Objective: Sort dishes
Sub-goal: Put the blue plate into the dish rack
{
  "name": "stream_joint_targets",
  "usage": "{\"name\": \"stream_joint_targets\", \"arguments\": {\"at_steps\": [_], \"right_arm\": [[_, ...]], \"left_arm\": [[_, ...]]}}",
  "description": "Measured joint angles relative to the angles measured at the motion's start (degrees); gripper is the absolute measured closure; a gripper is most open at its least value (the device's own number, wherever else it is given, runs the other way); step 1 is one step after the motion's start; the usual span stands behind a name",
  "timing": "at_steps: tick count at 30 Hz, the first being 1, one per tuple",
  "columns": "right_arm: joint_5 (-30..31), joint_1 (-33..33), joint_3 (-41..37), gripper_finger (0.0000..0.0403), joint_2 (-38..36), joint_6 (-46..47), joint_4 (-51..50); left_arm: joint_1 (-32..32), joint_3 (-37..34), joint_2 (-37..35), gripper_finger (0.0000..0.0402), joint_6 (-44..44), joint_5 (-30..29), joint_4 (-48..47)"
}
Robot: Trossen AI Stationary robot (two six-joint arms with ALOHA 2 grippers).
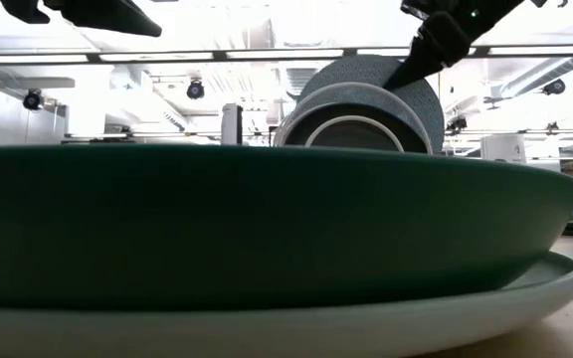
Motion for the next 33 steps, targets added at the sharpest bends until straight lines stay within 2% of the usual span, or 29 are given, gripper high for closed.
{"name": "stream_joint_targets", "arguments": {"at_steps": [20,33], "right_arm": [[0.4,-0.6,-2.2,0.0403,0.0,2.7,-1.2],[0.4,-1.0,-3.6,0.0403,1.5,3.0,1.3]], "left_arm": [[0.0,-1.4,0.0,0.0401,-1.7,0.1,0.7],[0.0,-1.5,0.3,0.0401,-2.4,0.2,0.6]]}}
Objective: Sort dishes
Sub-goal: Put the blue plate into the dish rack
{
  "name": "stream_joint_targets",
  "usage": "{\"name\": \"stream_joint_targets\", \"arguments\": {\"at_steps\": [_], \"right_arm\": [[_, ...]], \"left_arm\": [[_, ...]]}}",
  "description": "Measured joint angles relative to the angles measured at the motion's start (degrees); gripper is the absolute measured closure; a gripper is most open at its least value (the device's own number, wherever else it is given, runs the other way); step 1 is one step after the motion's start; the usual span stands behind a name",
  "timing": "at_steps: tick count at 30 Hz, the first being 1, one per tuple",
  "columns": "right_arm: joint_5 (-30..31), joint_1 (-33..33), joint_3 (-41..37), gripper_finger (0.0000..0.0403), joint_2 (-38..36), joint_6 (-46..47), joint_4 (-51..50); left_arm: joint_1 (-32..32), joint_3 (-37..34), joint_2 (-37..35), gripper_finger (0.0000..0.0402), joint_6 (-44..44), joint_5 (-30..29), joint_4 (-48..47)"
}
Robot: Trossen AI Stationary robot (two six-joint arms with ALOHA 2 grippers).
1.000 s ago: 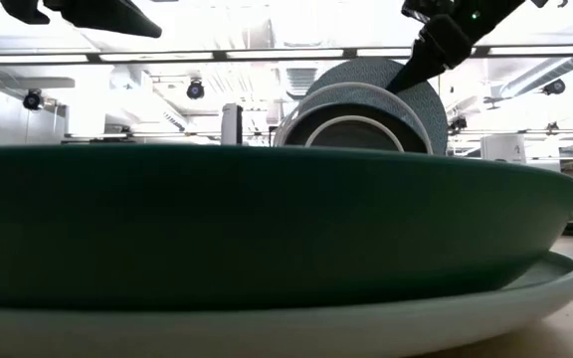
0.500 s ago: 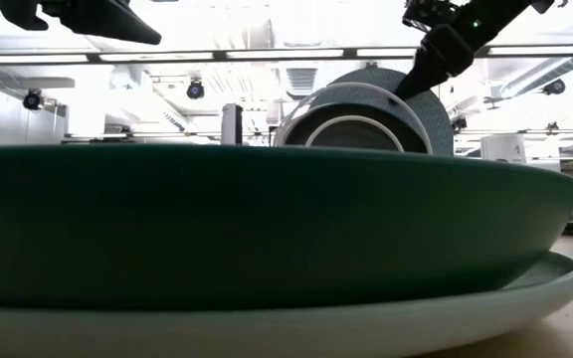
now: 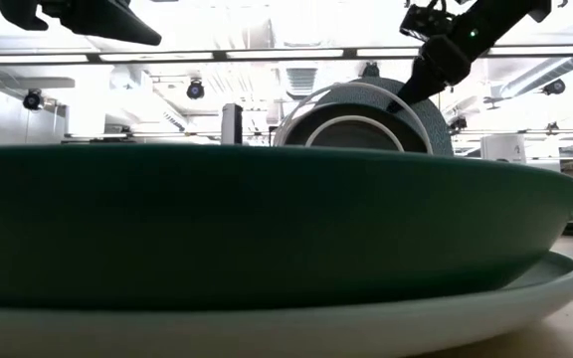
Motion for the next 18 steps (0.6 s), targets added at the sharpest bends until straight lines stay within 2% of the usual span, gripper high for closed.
{"name": "stream_joint_targets", "arguments": {"at_steps": [10,18], "right_arm": [[0.0,-0.3,0.5,0.0403,8.8,-1.7,6.9],[-0.8,-0.3,2.7,0.0403,11.4,-2.9,8.3]], "left_arm": [[0.0,0.0,0.1,0.0401,-0.2,0.0,0.1],[0.0,0.0,0.2,0.0401,-0.2,0.0,0.2]]}}
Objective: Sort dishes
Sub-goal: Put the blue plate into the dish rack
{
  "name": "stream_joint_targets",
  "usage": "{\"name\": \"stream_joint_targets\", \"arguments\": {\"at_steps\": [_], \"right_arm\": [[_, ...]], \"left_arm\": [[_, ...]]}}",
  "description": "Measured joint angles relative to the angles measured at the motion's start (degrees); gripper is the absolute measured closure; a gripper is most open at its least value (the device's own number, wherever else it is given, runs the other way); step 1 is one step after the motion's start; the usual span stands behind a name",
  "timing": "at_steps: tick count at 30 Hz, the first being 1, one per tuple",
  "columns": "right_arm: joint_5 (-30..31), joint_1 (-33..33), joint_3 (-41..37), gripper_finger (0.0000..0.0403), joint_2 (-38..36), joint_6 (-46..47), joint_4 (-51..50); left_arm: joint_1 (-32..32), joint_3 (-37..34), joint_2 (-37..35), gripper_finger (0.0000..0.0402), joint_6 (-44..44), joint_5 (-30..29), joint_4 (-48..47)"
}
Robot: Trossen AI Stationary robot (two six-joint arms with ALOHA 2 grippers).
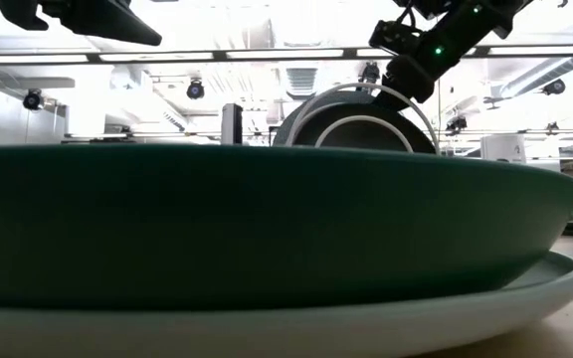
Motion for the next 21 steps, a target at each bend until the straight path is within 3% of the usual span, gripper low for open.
{"name": "stream_joint_targets", "arguments": {"at_steps": [8,21], "right_arm": [[-0.9,0.0,0.5,0.04,0.0,-0.3,-0.6],[-0.6,0.0,0.5,0.0335,0.0,-0.4,-0.6]], "left_arm": [[0.0,0.0,0.0,0.0401,-0.6,0.0,0.0],[0.0,0.0,0.0,0.0401,-1.1,0.0,-0.5]]}}
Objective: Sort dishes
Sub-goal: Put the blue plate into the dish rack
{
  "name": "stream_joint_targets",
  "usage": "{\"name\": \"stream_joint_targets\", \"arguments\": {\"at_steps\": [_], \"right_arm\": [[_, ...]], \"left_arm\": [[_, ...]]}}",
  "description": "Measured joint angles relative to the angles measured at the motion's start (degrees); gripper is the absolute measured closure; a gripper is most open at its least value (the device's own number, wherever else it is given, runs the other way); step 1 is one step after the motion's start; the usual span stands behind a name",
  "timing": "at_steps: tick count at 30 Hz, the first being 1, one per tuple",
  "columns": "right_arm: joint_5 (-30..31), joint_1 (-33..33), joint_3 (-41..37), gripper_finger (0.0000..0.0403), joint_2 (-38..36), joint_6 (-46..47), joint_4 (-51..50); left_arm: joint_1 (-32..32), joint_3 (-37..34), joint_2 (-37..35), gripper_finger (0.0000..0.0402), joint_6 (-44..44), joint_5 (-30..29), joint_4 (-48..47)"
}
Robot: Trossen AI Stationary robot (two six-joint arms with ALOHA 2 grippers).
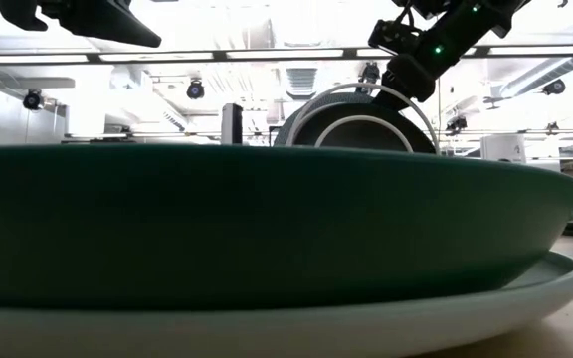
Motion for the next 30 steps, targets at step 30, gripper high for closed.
{"name": "stream_joint_targets", "arguments": {"at_steps": [30], "right_arm": [[0.3,0.0,0.0,0.0227,-4.4,8.5,-6.1]], "left_arm": [[0.0,0.0,0.0,0.0401,-1.5,0.0,-1.0]]}}
